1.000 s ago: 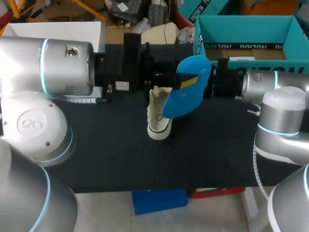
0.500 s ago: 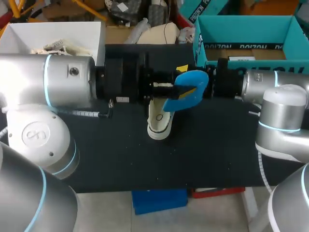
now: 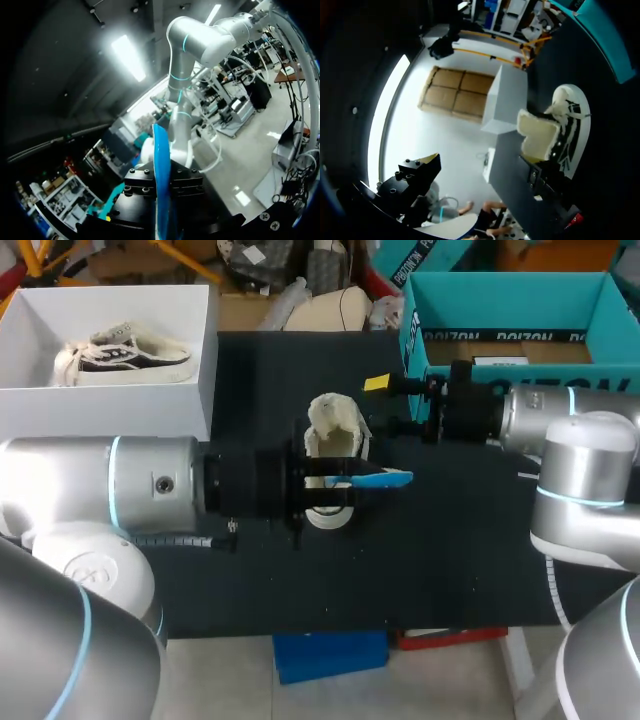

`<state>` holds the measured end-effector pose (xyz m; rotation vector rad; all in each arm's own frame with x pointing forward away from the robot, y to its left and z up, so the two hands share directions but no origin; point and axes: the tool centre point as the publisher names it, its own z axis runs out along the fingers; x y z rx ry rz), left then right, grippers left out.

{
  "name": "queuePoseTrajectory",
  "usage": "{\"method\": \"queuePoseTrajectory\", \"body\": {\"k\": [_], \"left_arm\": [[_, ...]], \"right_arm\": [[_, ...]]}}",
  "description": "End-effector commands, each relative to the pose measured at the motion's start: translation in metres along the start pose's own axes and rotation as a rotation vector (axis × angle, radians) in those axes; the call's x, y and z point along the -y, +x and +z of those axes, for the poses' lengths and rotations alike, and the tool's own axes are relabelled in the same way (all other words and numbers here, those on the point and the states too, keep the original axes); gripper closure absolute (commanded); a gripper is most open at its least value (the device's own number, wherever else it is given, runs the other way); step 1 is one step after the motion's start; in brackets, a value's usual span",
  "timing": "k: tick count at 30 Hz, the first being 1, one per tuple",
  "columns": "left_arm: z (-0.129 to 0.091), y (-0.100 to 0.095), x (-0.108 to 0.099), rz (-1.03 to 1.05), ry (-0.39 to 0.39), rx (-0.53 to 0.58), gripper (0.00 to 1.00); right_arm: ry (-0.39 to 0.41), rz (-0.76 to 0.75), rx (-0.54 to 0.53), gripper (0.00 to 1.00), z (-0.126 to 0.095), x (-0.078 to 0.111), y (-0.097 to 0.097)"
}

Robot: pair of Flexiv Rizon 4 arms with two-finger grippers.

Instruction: Take the shoe out of the shoebox, open the shoe tongue, remove and reinsert the insole, then place the shoe into the shoebox

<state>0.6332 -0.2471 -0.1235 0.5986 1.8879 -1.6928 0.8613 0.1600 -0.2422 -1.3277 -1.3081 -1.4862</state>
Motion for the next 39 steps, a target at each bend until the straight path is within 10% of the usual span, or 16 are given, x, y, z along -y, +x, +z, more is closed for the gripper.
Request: {"method": "queuePoseTrajectory", "body": {"k": [1,10,17,22,39], "left_arm": [[-0.004,0.004,0.005,0.0,-0.016,0.005,1.0],[-0.005,0.028,0.011,0.234,0.078,0.077,1.0],[-0.009,0.058,-0.022,0.439,0.175,0.129,1.0],[-0.013,0.074,-0.053,0.622,0.123,0.153,1.0],[-0.013,0.074,-0.053,0.622,0.123,0.153,1.0]], "right_arm": [[-0.003,0.0,0.003,0.0,0.001,0.001,0.0],[-0.003,0.0,0.003,0.0,0.001,0.001,0.0],[-0.003,0.0,0.003,0.0,0.001,0.001,0.0],[-0.003,0.0,0.003,0.0,0.001,0.001,0.0],[-0.003,0.0,0.003,0.0,0.001,0.001,0.0]]}}
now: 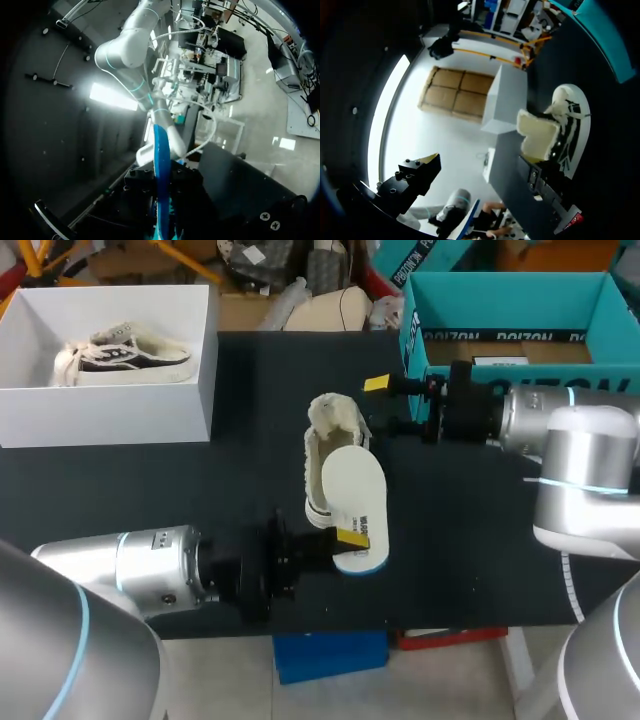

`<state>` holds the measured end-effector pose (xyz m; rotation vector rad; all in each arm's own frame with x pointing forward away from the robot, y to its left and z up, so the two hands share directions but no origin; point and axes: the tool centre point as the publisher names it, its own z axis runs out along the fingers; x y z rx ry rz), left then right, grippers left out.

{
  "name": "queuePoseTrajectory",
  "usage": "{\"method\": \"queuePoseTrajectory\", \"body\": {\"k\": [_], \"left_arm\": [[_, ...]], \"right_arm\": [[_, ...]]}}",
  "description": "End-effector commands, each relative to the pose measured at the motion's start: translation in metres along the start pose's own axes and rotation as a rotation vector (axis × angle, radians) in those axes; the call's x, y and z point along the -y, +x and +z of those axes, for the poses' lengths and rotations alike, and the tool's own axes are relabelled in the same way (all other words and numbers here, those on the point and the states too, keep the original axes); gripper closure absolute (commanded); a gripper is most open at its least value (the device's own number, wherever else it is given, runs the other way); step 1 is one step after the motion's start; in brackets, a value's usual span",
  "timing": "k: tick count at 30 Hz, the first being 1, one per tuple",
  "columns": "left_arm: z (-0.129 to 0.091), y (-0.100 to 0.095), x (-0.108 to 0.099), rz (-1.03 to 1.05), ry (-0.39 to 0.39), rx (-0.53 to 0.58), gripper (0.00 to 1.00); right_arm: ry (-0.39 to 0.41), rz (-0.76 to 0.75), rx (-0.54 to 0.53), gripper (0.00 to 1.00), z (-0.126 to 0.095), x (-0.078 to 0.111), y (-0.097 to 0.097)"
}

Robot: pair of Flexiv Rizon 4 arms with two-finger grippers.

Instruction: Take the shoe out of the shoebox, open the shoe tongue, remove and reinsert the insole, then place the shoe into the shoebox

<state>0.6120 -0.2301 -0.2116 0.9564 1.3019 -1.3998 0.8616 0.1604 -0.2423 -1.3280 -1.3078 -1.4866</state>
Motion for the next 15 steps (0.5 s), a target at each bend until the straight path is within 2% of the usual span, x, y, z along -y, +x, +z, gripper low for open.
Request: {"method": "queuePoseTrajectory", "body": {"k": [1,3,6,7,12,13,14,15], "left_arm": [[0.0,-0.001,0.003,0.001,-0.006,-0.005,1.0],[0.0,-0.001,0.003,0.001,-0.006,-0.005,1.0],[0.0,0.017,0.003,0.08,0.018,0.016,1.0],[-0.002,0.022,0.0,0.098,0.003,0.019,1.0],[-0.009,0.042,-0.018,0.225,0.035,0.05,1.0],[-0.01,0.048,-0.026,0.267,0.025,0.017,1.0],[-0.011,0.051,-0.031,0.28,0.044,0.034,1.0],[-0.013,0.053,-0.037,0.288,0.029,0.021,1.0]], "right_arm": [[-0.002,0.0,0.003,0.0,0.001,0.001,0.0],[-0.002,0.0,0.003,0.0,0.001,0.001,0.0],[-0.002,0.0,0.003,0.0,0.001,0.001,0.0],[-0.002,0.0,0.003,0.0,0.001,0.001,0.0],[-0.002,0.0,0.003,0.0,0.001,0.001,0.0],[-0.002,0.0,0.003,0.0,0.001,0.001,0.0],[-0.002,0.0,0.003,0.0,0.001,0.001,0.0],[-0.002,0.0,0.003,0.0,0.001,0.001,0.0]]}}
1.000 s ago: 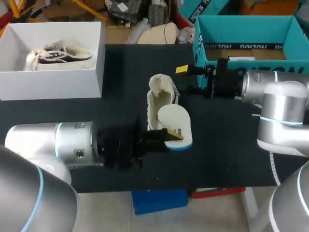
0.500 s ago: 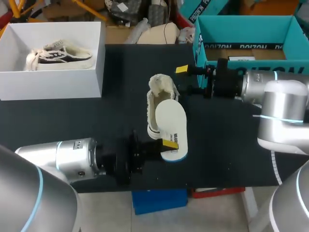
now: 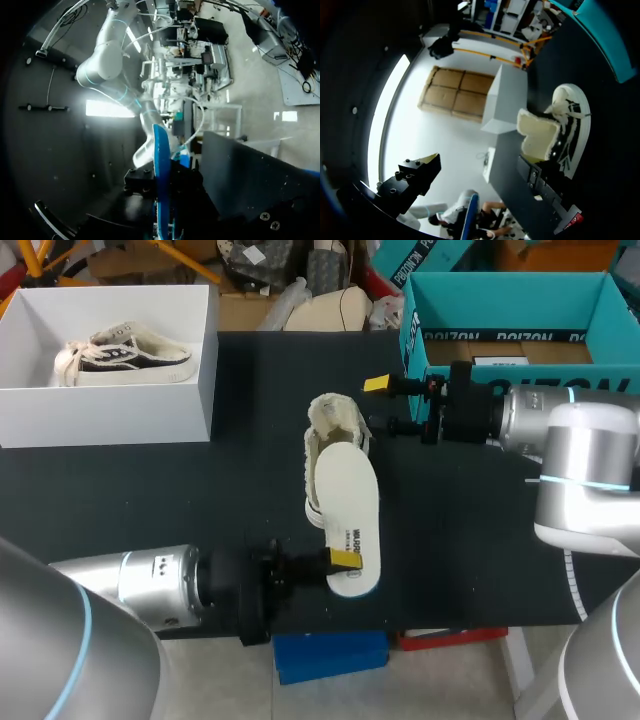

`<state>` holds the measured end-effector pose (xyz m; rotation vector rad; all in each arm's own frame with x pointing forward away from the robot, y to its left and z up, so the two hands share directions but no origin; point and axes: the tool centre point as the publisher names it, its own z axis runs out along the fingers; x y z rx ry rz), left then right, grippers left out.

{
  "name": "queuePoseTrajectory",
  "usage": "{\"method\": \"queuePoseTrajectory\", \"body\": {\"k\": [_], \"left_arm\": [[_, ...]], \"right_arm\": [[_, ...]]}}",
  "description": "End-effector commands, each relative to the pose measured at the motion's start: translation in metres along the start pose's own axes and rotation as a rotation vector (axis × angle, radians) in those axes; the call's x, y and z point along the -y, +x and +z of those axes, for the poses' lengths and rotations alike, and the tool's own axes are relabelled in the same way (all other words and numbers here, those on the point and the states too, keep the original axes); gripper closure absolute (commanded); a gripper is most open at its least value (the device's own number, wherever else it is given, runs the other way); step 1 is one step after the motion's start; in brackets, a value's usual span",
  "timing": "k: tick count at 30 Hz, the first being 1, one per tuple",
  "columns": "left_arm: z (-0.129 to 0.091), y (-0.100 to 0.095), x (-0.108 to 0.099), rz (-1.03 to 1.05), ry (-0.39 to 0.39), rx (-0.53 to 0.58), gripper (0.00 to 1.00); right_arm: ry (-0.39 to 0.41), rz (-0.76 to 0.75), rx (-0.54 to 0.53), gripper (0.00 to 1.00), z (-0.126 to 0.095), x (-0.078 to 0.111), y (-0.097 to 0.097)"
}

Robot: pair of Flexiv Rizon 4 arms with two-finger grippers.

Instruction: Take the shoe out of the shoebox, open the shoe tongue, remove and reinsert the insole, then place the shoe into the shoebox

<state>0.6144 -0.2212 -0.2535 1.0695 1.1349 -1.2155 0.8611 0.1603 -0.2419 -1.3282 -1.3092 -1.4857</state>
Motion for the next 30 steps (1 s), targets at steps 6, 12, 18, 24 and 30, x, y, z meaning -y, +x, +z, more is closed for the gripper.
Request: {"method": "queuePoseTrajectory", "body": {"k": [6,12,18,24,30], "left_arm": [[-0.002,0.041,-0.056,0.107,0.035,-0.047,1.0],[0.001,0.053,-0.092,0.107,0.054,-0.111,1.0],[0.006,0.054,-0.126,0.127,0.054,-0.116,1.0],[0.012,0.044,-0.15,0.171,0.059,-0.113,1.0],[0.015,0.036,-0.168,0.188,0.046,-0.106,1.0]], "right_arm": [[-0.003,0.001,0.002,0.0,0.001,0.0,0.0],[-0.003,0.001,0.002,0.0,0.001,0.0,0.0],[-0.003,0.001,0.002,0.0,0.001,0.0,0.0],[-0.003,0.001,0.002,0.0,0.001,0.0,0.0],[-0.003,0.001,0.002,0.0,0.001,0.0,0.0]]}}
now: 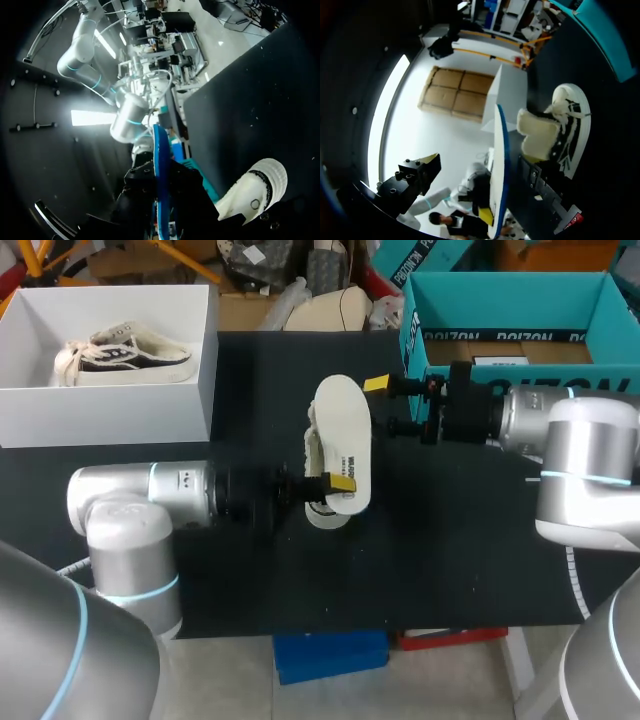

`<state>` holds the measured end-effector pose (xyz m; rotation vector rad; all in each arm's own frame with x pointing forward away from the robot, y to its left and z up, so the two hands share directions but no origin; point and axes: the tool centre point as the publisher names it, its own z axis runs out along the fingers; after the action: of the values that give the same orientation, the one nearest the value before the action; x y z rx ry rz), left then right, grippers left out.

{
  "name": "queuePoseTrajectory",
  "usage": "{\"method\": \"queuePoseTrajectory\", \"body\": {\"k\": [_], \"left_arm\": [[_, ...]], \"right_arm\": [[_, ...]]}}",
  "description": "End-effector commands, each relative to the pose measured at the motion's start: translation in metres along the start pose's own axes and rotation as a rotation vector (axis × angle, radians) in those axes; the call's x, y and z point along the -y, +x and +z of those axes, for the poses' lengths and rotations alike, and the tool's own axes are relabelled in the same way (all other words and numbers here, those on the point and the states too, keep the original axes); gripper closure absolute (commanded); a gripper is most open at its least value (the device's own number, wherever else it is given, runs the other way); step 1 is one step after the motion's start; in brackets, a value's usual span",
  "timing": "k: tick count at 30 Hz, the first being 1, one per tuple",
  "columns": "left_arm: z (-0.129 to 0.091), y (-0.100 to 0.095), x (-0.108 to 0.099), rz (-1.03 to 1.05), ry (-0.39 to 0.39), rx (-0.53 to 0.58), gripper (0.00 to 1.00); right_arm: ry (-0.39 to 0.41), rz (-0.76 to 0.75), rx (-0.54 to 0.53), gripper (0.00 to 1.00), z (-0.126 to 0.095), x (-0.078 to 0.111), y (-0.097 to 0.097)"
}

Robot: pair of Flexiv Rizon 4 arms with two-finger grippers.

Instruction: Take the shoe out of the shoebox, open the shoe tongue, remove and reinsert the insole, then place the shoe into the shoebox

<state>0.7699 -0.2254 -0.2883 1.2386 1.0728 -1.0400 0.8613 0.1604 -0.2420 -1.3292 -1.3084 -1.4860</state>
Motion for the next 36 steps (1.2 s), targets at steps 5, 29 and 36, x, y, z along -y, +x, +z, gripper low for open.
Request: {"method": "queuePoseTrajectory", "body": {"k": [5,29,36], "left_arm": [[0.005,0.0,-0.015,-0.005,0.017,0.002,1.0],[0.005,0.0,-0.015,-0.005,0.017,0.002,1.0],[0.005,0.0,-0.015,-0.005,0.017,0.002,1.0]], "right_arm": [[-0.002,0.0,0.001,0.0,0.001,0.001,0.0],[0.248,0.163,0.0,0.28,0.008,0.022,-0.011],[0.241,0.144,0.063,0.51,0.015,0.028,-0.03]]}}
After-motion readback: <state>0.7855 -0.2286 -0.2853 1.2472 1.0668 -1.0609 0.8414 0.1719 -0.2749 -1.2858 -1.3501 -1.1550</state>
